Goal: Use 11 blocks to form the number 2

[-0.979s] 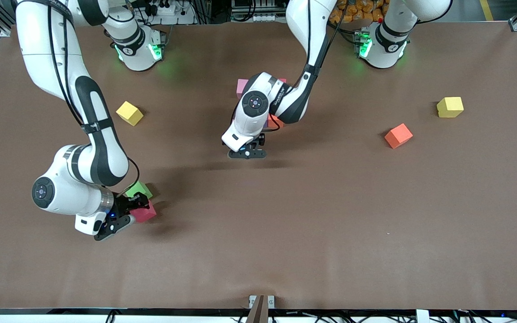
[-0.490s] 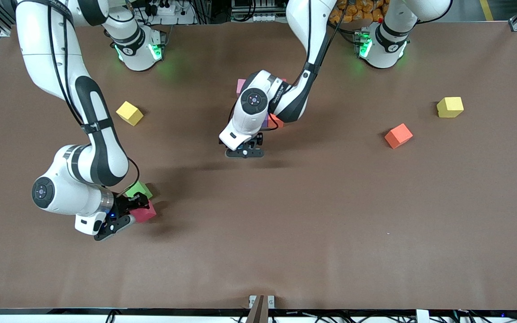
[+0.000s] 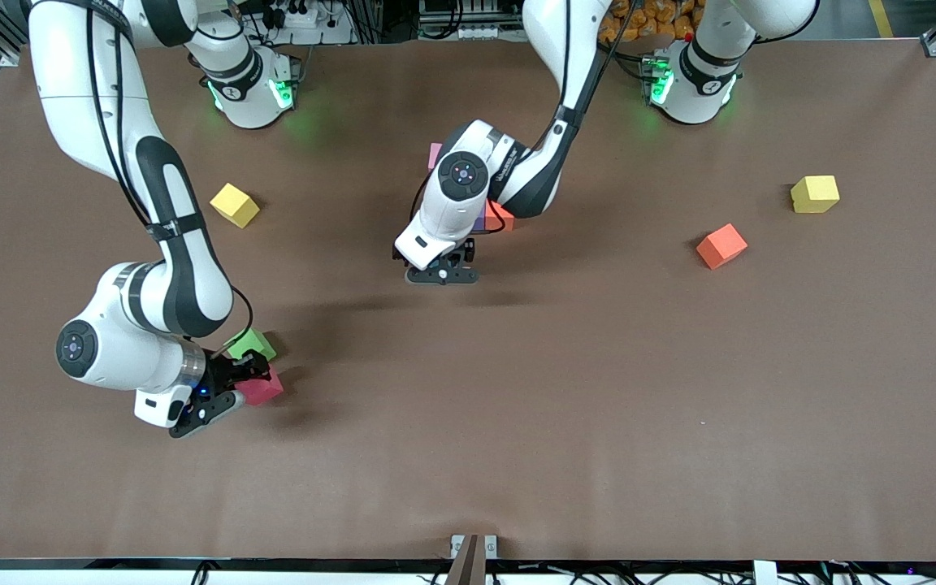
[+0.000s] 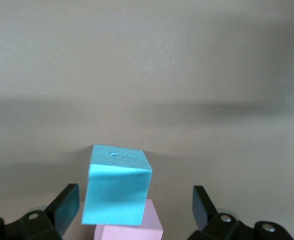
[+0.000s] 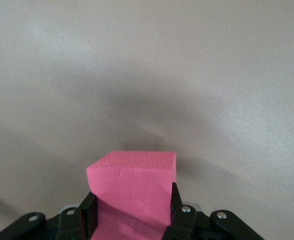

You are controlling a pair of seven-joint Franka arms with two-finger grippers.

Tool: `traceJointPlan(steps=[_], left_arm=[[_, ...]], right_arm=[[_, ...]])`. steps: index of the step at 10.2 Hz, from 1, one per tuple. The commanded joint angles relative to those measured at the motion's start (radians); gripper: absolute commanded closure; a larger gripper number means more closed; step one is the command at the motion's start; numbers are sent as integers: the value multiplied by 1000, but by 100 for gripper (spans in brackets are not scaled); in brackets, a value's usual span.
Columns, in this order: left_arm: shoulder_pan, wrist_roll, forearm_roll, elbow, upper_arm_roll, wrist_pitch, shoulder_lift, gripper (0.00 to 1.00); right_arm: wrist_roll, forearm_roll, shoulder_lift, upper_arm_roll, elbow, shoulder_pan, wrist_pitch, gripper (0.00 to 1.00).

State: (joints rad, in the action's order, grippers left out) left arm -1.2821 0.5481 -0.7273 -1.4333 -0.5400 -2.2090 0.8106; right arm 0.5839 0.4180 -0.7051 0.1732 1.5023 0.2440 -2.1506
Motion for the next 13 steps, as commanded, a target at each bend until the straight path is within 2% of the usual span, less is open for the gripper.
traceJointPlan(steps=[1,3,5,7,9,10,12,13], left_arm=[[-3,12,22,-18,-70,118,-92,0],[13,6,54,-24,-112,210,-158,0],[73,-11,219,-53,-106,293,-273,0],[136,-100,275,-171,-104,321,-431,0],[211,-199,430,-307,-98,321,-568,0],[258,-271,460,-372,-97,321,-620,0],[325,-326,477,-494,-97,319,-706,0],[345,-327,541,-548,-97,313,-735,0]], right_arm=[[-68,18,10,-1,-25,12,50,80],[-117,18,25,-3,-28,47,70,80],[-104,8,64,-6,-21,128,106,80],[-98,4,90,-6,-14,211,132,80],[-95,4,90,-8,-25,340,126,77],[-92,2,88,-8,-25,406,121,74],[-50,4,79,-8,-21,503,85,74],[-29,1,76,-8,-17,552,57,74]])
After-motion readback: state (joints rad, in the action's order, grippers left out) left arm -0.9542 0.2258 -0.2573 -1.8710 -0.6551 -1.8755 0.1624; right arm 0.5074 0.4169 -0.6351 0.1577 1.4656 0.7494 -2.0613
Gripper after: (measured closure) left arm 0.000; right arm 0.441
